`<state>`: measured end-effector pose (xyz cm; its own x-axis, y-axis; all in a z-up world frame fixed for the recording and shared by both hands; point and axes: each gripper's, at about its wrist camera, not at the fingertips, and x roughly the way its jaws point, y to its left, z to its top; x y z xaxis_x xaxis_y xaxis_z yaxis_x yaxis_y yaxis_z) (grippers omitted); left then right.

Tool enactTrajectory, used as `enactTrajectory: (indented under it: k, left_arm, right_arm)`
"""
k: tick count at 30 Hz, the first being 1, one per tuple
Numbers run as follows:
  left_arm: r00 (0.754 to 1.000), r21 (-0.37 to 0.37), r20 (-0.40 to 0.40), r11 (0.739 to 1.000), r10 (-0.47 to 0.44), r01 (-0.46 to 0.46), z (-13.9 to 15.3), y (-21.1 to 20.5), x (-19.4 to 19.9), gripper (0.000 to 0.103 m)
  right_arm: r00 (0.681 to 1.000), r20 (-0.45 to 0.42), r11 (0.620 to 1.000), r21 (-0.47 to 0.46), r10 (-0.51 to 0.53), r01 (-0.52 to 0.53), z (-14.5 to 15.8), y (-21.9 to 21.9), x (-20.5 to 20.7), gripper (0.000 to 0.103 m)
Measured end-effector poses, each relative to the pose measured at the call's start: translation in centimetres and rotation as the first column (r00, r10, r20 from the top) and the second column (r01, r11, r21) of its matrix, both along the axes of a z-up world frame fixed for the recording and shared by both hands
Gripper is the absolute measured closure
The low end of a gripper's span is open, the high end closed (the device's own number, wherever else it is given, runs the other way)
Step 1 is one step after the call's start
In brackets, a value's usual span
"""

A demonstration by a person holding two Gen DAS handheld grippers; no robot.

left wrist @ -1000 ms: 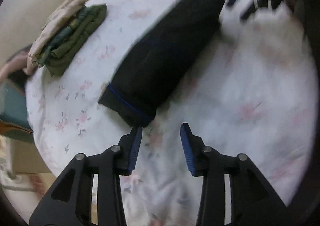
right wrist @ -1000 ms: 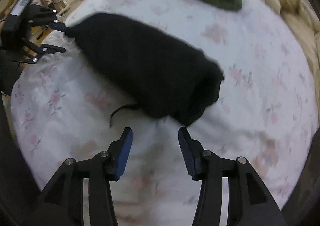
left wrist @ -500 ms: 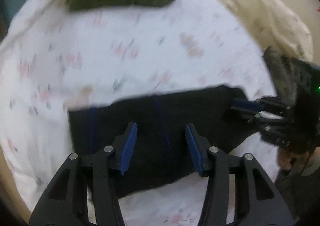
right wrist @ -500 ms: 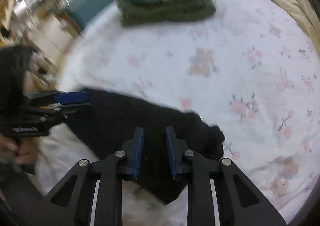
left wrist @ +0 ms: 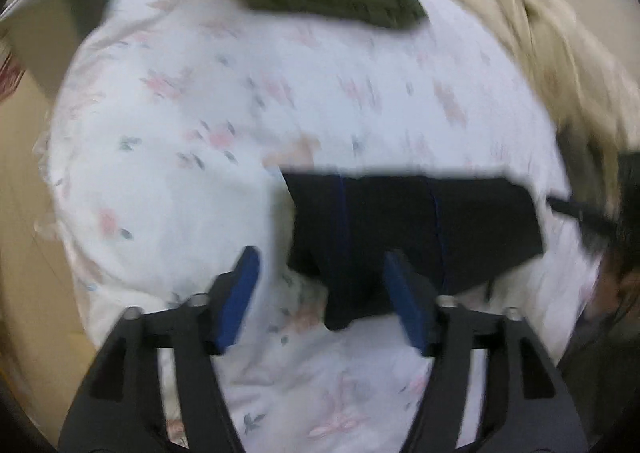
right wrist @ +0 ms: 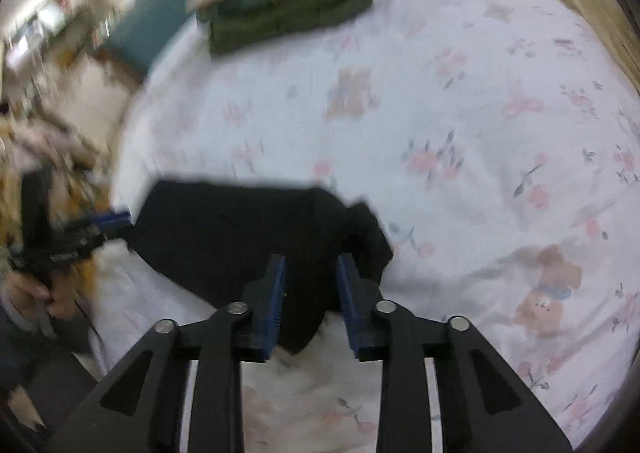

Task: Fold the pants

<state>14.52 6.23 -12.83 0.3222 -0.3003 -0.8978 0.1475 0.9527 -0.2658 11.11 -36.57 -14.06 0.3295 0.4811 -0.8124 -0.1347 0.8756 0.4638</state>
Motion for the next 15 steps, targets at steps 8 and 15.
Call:
enactTrajectory:
  k: [8, 15]
  left_arm:
    - [0.995, -0.056, -0.093, 0.998, 0.024, -0.03, -4.4, -2.4, 2.5, 0.008]
    - [0.996, -0.1, -0.049, 0.993, -0.072, 0.067, -5.8, -5.0, 0.7, 0.067]
  right_arm:
    - [0.984, -0.15, 0.982, 0.144, -0.097, 0.119, -5.5, -0.3, 2.4, 0.003]
    - [0.985, -0.17, 0.996, 0.093, 0.013, 0.003, -7.9, 2.6, 1.7, 0.044]
